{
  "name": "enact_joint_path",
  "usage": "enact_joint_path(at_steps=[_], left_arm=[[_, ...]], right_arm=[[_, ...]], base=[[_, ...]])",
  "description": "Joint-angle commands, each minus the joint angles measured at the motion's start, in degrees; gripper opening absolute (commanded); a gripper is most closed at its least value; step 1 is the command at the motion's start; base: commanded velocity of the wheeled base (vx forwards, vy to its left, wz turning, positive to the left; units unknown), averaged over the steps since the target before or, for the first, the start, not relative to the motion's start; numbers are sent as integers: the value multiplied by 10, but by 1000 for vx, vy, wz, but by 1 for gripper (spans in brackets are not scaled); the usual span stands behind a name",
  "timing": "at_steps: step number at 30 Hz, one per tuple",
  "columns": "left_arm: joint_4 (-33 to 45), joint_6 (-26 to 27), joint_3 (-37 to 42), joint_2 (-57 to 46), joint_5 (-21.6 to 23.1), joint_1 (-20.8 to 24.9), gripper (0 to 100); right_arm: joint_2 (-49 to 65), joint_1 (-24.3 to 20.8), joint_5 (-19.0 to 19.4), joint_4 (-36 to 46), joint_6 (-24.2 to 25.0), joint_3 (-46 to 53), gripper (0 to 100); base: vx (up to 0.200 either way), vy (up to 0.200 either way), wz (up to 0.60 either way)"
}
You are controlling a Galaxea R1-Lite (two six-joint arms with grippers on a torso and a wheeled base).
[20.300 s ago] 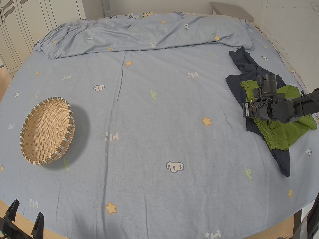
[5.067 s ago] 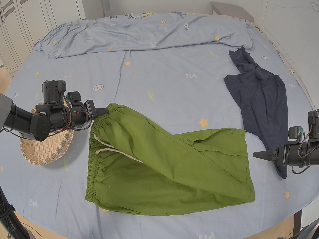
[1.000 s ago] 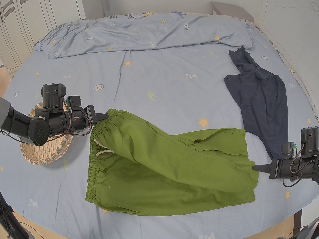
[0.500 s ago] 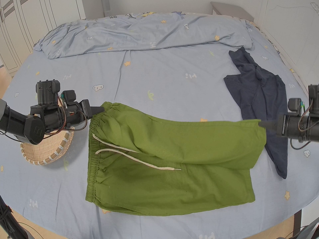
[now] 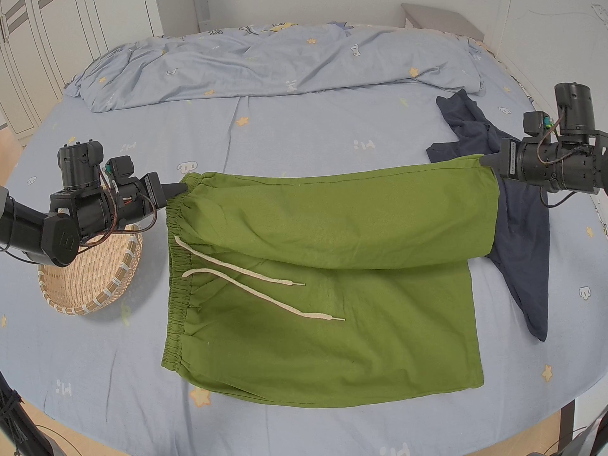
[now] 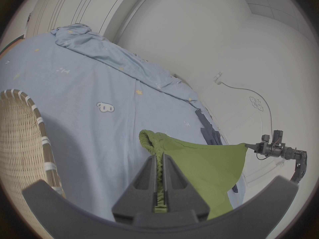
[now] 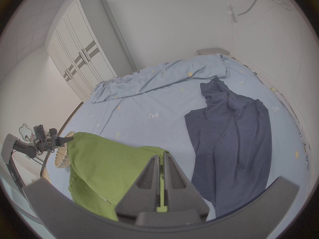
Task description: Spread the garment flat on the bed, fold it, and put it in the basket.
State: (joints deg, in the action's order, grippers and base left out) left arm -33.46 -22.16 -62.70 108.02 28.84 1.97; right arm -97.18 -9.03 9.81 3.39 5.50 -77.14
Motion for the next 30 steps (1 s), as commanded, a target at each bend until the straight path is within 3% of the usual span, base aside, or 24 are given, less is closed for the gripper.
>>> enact_joint_path(at_steps=[1,5,15,20,26,27,30], left_arm=[[-2,6,-9,5,0,-6,0],[-2,7,-8,7,0,-10,0],[0,18,-4,11,1,-12,0],[1,18,-4,14,0,-11,0],[2,18,-2,16,0,-7,0],[2,19,-2,16,0,-7,0],[1,20,-1,16,0,-7,0]], right_arm=[[-43,-11,-6,14,-2,-16,0],[-6,-22,-7,18,-6,29,0],[103,-45,4,12,1,251,0],[152,-46,62,11,32,343,0],[160,-49,78,-16,45,412,0],[158,-49,79,-26,45,419,100],[143,-49,80,-60,49,437,100]], base=[[0,0,0],[0,0,0],[0,0,0],[0,0,0],[0,0,0],[0,0,0],[0,0,0]])
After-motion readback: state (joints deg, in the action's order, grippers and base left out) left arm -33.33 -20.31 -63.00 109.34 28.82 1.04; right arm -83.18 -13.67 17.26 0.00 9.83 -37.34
